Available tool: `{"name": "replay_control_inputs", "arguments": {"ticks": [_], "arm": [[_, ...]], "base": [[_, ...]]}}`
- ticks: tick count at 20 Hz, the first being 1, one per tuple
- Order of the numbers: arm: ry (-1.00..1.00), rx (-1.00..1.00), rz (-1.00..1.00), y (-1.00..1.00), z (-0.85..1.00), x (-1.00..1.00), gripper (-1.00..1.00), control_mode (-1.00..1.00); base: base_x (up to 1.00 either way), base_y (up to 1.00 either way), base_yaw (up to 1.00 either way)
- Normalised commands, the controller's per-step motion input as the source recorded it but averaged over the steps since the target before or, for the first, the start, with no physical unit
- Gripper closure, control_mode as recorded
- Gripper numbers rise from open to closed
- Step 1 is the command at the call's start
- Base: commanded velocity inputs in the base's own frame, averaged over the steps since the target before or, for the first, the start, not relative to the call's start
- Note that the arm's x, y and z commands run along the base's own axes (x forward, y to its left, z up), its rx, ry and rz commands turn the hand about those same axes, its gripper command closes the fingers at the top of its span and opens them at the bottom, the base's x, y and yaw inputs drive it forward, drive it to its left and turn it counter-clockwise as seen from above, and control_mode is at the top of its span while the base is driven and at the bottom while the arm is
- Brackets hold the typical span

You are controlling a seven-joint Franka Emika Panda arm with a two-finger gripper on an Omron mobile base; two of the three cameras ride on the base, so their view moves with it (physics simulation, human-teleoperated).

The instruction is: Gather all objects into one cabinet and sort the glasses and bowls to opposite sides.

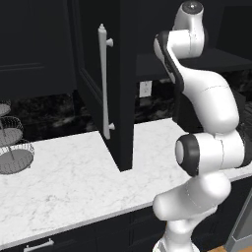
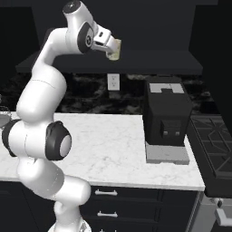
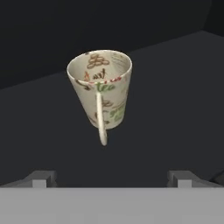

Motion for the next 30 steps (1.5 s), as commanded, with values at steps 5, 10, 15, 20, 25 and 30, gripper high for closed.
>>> {"name": "replay_control_inputs", "arguments": {"ticks": [5, 10, 15, 20, 25, 30], "arm": [[-0.01, 0.00, 0.00, 0.00, 0.00, 0.54, -1.00, -1.00], [-0.06, 0.00, 0.00, 0.00, -0.11, 0.27, -1.00, -1.00], [0.00, 0.00, 0.00, -0.01, -0.05, 0.02, -1.00, -1.00], [0.00, 0.00, 0.00, -0.02, -0.08, 0.00, -1.00, -1.00], [0.00, 0.00, 0.00, 0.00, -0.26, 0.00, -1.00, -1.00], [0.00, 0.00, 0.00, 0.00, -0.30, 0.00, -1.00, -1.00]], "base": [[0.00, 0.00, 0.00], [0.00, 0.00, 0.00], [0.00, 0.00, 0.00], [0.00, 0.00, 0.00], [0.00, 0.00, 0.00], [0.00, 0.00, 0.00]]}}
